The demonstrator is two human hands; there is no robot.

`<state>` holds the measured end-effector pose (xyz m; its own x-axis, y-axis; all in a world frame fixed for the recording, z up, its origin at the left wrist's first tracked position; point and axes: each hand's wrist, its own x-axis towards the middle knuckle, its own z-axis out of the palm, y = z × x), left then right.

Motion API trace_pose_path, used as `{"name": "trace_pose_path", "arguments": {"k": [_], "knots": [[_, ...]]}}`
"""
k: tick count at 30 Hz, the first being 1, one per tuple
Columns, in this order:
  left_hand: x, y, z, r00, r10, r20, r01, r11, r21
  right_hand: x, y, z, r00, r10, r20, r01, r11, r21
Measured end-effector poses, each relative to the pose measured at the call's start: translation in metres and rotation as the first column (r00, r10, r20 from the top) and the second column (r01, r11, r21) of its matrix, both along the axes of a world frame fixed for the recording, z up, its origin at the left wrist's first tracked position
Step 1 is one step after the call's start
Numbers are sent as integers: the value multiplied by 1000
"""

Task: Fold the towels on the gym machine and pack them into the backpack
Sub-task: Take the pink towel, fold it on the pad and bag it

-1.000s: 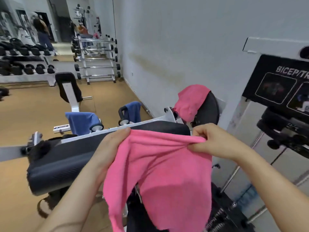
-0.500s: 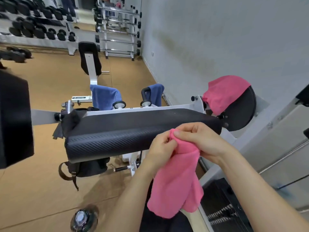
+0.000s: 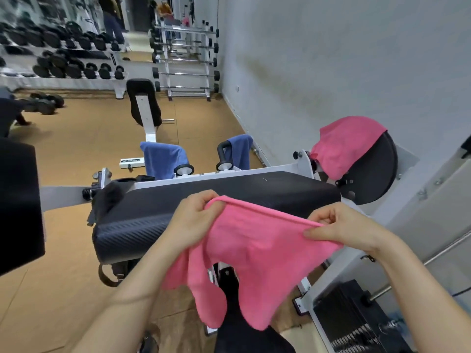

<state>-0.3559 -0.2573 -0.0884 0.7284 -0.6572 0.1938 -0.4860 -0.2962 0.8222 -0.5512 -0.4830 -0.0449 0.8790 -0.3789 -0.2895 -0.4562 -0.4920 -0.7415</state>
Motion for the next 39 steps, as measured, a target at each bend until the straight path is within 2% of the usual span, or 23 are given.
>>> {"name": "trace_pose_path", "arguments": {"k": [3, 5, 7, 9, 11, 13, 15, 16, 18, 19, 21, 22, 23, 25, 27, 29, 31, 33, 34, 35, 36, 37, 39], "knots": [[16, 13, 0, 998, 34, -52, -22, 976, 219, -5, -18, 1, 998, -49, 34, 43, 985, 166], [23, 24, 2, 974, -49, -223, 118, 944, 309, -5, -32, 0, 999, -40, 28, 33, 981, 191], [27, 32, 1, 850, -160, -502, 322, 912, 256, -1, -45, -2, 999, -48, 17, 45, 989, 144], [25, 37, 5, 761, -199, -617, 368, 916, 158, 7, -54, 0, 990, -124, 73, 113, 984, 139], [23, 34, 12, 841, -117, -528, 214, 969, 127, 20, -58, 8, 961, -220, 166, 185, 961, 206], [27, 27, 17, 951, 104, -293, -72, 990, 118, 34, -54, 18, 936, -269, 228, 214, 947, 239], [32, 24, 23, 948, 314, -58, -310, 948, 73, 46, -43, 28, 924, -279, 262, 205, 939, 276], [35, 25, 24, 923, 383, -26, -382, 924, 28, 49, -35, 30, 921, -281, 269, 187, 926, 328], [35, 34, 25, 893, 414, -176, -431, 899, -71, 51, -15, 31, 922, -290, 255, 135, 861, 491], [32, 39, 27, 870, 367, -330, -425, 896, -125, 51, -3, 26, 917, -318, 239, 116, 788, 604], [24, 49, 23, 752, 177, -635, -391, 896, -213, 52, 26, 11, 884, -431, 179, 105, 556, 824], [19, 56, 18, 697, 96, -711, -355, 907, -225, 53, 41, -2, 860, -488, 146, 116, 466, 877], [13, 64, 12, 676, 44, -735, -300, 928, -220, 54, 58, -13, 843, -526, 112, 148, 428, 892], [9, 85, -5, 732, -30, -680, -178, 956, -233, 56, 94, -29, 803, -594, 47, 245, 402, 882], [10, 108, -20, 765, -145, -627, -35, 963, -266, 57, 126, -39, 746, -666, 1, 284, 319, 904], [13, 128, -33, 680, -241, -692, 18, 950, -313, 55, 159, -46, 707, -707, -9, 282, 271, 920], [13, 144, -48, 594, -263, -760, 21, 950, -312, 54, 193, -47, 674, -737, 39, 263, 288, 921], [10, 158, -66, 686, -198, -700, 59, 974, -218, 57, 227, -45, 607, -784, 130, 210, 315, 926], [7, 166, -75, 788, -153, -597, 87, 987, -139, 58, 243, -43, 564, -808, 173, 180, 325, 929], [2, 175, -80, 901, -106, -421, 105, 994, -26, 59, 259, -40, 504, -842, 193, 179, 321, 930], [-4, 184, -82, 965, -111, -236, 119, 993, 19, 60, 274, -36, 439, -877, 195, 201, 307, 930], [-14, 193, -82, 984, -148, -104, 145, 989, -33, 60, 289, -33, 373, -909, 186, 239, 287, 928], [-34, 210, -69, 967, -249, -61, 228, 944, -240, 60, 314, -30, 295, -938, 184, 275, 268, 923]]}}
